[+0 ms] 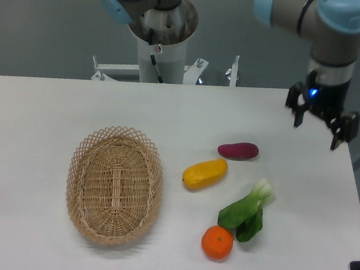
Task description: Place the green vegetable on the table
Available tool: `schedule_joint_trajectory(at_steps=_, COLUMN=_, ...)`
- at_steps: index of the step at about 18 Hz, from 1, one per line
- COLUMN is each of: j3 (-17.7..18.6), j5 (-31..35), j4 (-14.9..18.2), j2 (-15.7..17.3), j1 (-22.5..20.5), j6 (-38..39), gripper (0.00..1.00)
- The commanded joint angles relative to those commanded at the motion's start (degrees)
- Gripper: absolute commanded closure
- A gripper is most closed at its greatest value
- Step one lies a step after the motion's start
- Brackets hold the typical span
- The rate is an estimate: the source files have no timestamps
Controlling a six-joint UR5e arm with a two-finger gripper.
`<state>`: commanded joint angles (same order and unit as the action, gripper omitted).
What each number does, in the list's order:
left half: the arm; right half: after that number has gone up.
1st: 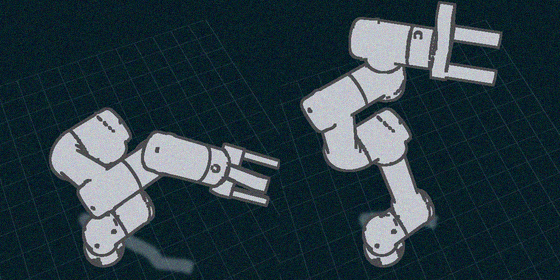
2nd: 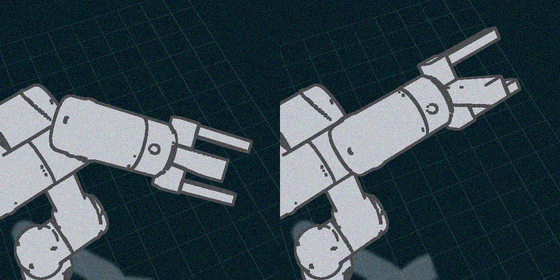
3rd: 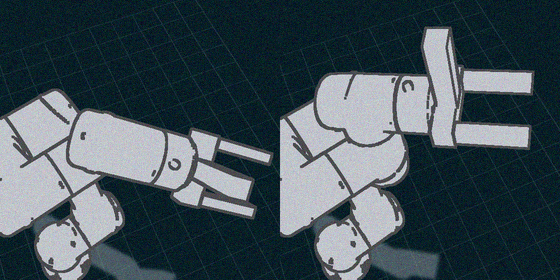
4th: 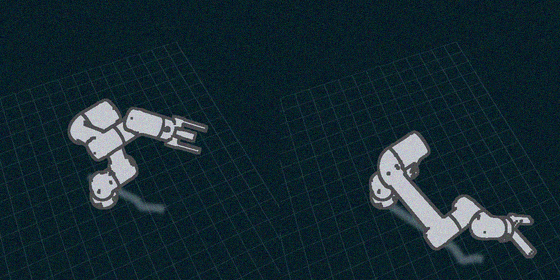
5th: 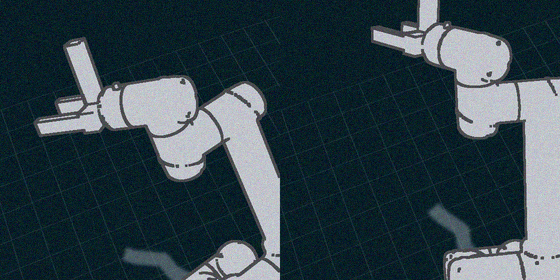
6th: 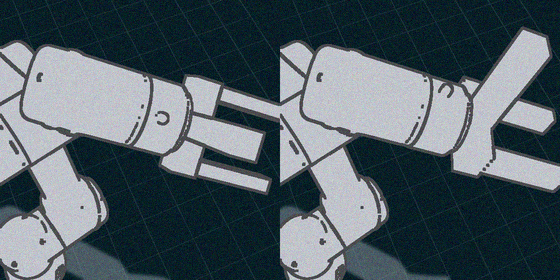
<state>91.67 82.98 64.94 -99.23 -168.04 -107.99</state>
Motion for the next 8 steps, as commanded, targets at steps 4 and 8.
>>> schedule_joint_trajectory(at_steps=4, j3=0.0, j5=-2.11, j4=2.12, j2=0.97, j1=-3.26, j6=-5.21, gripper=0.0)
schedule_joint_trajectory(at_steps=8, j3=0.26, j5=-2.2, j4=2.21, j2=0.97, j1=-3.18, j6=-5.04, gripper=0.0)
